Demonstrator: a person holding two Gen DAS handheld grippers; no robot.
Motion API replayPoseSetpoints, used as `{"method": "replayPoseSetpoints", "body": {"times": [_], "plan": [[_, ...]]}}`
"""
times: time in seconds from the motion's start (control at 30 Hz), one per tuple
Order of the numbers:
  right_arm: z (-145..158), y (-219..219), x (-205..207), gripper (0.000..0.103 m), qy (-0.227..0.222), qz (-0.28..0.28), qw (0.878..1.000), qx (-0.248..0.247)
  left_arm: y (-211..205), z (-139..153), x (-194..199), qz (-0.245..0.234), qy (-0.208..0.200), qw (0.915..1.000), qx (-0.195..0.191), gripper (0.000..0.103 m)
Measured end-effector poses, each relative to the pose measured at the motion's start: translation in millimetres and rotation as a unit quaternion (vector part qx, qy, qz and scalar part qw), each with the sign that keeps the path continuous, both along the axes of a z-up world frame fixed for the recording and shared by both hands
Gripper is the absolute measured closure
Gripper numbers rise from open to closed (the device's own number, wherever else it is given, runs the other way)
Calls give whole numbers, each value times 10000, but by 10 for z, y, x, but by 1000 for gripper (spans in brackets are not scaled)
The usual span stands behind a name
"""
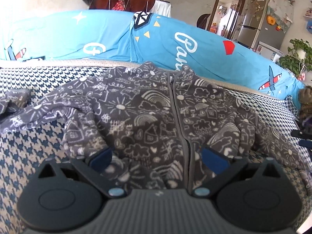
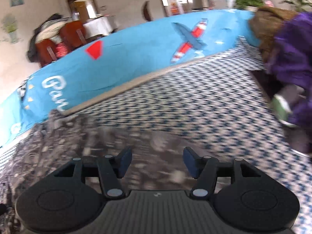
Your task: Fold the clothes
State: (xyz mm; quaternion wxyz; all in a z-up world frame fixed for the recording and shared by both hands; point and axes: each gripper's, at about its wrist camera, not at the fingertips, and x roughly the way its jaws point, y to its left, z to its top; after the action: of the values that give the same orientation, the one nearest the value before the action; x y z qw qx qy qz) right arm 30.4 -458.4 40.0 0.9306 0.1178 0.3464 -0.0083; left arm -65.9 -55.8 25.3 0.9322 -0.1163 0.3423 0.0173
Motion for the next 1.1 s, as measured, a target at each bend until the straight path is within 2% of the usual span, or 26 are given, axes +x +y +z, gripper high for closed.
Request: {"method": "replayPoseSetpoints", "body": {"times": [0.17,0.4,0.5,0.63,0.77,1.1], "plan": [[-85,-343,-58,36,308,-588,9978,-29,-22,-3,-189,36,-102,9999,-83,0],[-278,-405,-4,33,865,-601,9936,-411,6,-74,-312,105,-43,9995,-299,0],[-252,-429,-59,33,824,-672,9935,-411,31,-104,-342,145,6,9992,-385,0],[-116,-578,-244,33,524,-828,9952,18,65,-145,-382,197,73,9985,-500,0],[1,-644,-388,32,457,-850,9953,-79,78,-154,-394,237,78,9985,-497,0],[35,-906,-586,31,853,-1098,9903,-28,65,-180,-463,216,59,9987,-456,0]]}}
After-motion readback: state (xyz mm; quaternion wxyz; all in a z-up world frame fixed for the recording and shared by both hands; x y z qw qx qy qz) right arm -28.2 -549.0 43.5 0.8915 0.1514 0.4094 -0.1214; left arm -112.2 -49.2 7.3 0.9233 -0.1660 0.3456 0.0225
